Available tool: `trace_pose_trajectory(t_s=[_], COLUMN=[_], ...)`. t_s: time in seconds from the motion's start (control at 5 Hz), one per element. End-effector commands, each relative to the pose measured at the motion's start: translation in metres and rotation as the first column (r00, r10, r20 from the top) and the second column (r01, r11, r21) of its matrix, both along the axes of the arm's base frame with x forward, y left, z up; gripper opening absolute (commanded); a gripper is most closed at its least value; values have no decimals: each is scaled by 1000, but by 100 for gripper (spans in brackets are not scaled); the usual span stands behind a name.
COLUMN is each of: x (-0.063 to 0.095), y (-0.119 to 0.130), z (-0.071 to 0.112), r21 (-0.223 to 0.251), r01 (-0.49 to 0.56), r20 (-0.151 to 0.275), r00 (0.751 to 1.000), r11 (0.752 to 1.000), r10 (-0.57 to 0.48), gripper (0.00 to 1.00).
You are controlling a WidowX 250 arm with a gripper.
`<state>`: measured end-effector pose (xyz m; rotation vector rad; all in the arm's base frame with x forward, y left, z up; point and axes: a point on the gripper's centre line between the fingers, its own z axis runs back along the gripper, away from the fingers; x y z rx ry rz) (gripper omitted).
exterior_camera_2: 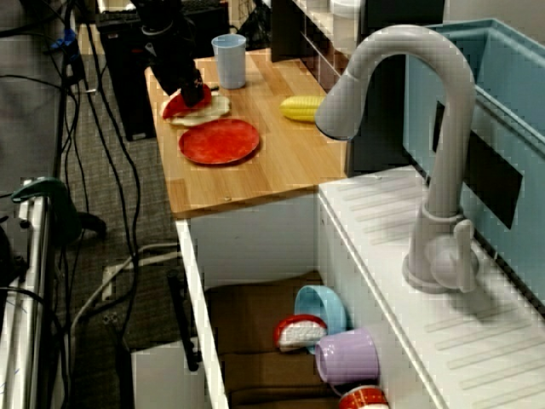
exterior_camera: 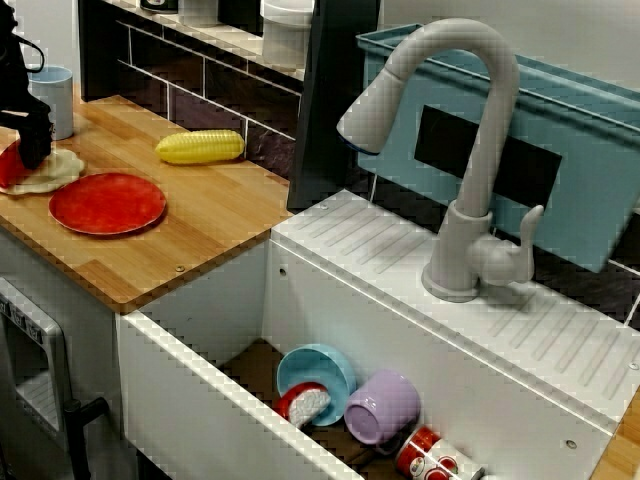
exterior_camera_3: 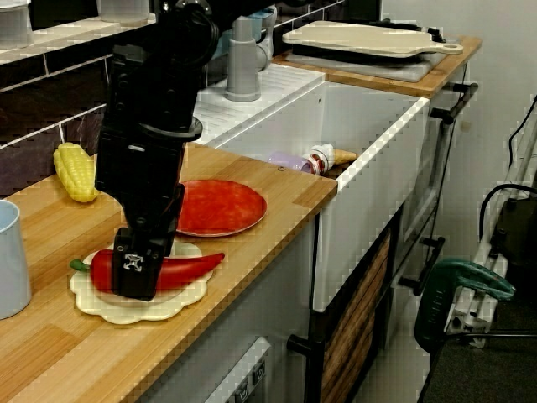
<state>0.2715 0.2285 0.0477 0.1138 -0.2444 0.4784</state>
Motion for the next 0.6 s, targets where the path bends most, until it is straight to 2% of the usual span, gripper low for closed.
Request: trace_pose_trajectory(t_s=[0.0, 0.2, 0.4], x=[-4, -6, -9], y=[4, 5, 3], z=[9, 10, 12], r21=[8, 5, 1], r01=[-13, -11, 0], r20=[21, 23, 26], r00=[1000, 1000, 1000], r11=[1000, 1000, 1000], r10=[13, 11, 0], gripper=[11, 0, 0])
